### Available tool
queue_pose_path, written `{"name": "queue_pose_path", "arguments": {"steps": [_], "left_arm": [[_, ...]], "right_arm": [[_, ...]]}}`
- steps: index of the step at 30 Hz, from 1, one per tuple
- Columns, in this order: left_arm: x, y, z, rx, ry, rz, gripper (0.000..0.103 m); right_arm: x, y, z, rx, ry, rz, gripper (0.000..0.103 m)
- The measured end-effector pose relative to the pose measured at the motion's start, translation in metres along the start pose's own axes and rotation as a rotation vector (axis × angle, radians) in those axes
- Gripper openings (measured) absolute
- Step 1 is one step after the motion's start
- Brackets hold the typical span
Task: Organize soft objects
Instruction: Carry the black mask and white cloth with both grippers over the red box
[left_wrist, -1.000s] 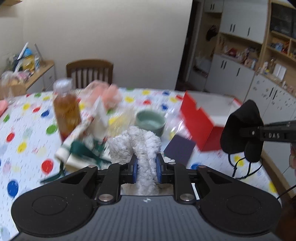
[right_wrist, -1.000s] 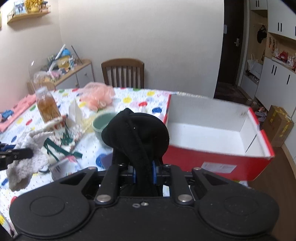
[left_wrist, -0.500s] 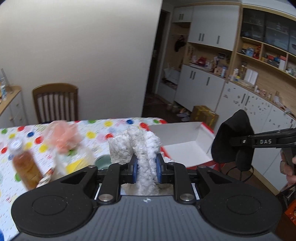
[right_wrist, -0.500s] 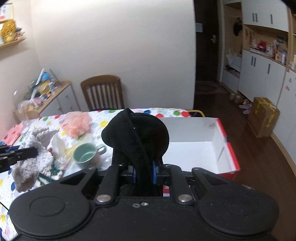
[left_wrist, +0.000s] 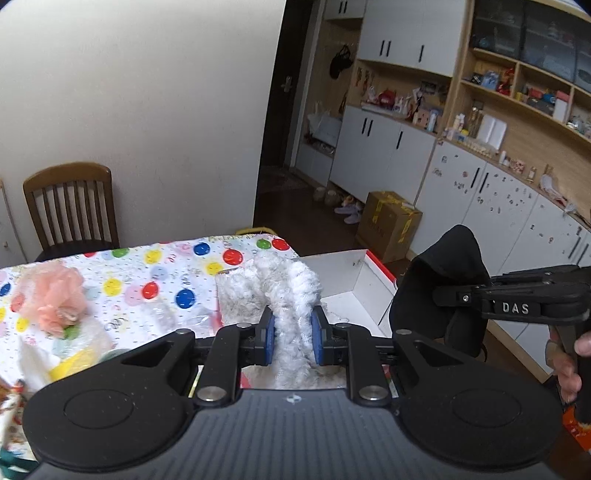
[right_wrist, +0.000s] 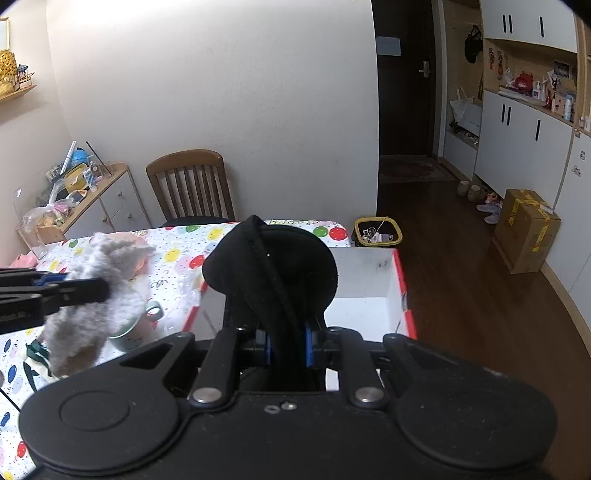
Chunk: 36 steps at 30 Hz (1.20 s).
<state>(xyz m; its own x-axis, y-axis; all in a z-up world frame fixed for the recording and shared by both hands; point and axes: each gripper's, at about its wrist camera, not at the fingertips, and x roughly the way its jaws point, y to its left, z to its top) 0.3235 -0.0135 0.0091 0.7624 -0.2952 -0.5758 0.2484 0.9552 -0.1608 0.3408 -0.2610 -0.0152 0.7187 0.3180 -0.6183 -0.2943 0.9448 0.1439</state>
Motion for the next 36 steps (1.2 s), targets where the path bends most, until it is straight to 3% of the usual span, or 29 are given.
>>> {"name": "queue_pose_path", "arguments": {"steps": [13, 21, 29, 36], "left_arm": [[0.13, -0.037, 0.013, -0.015, 0.129, 0.074, 0.019], [0.198, -0.046, 0.001, 0.054, 0.238, 0.138, 0.019], [0.248, -0.043, -0.009, 0.082, 0.356, 0.141, 0.019], [0.273, -0.032, -0.016, 0.016, 0.473, 0.122, 0.019]], "right_arm": [[0.085, -0.048, 0.01, -0.015, 0.123, -0.004, 0.014], [0.144, -0.053, 0.007, -0.035, 0.218, -0.014, 0.016], [0.184, -0.058, -0.002, -0.068, 0.307, -0.025, 0.016], [0.198, -0.05, -0.009, -0.139, 0.355, -0.029, 0.023]]}}
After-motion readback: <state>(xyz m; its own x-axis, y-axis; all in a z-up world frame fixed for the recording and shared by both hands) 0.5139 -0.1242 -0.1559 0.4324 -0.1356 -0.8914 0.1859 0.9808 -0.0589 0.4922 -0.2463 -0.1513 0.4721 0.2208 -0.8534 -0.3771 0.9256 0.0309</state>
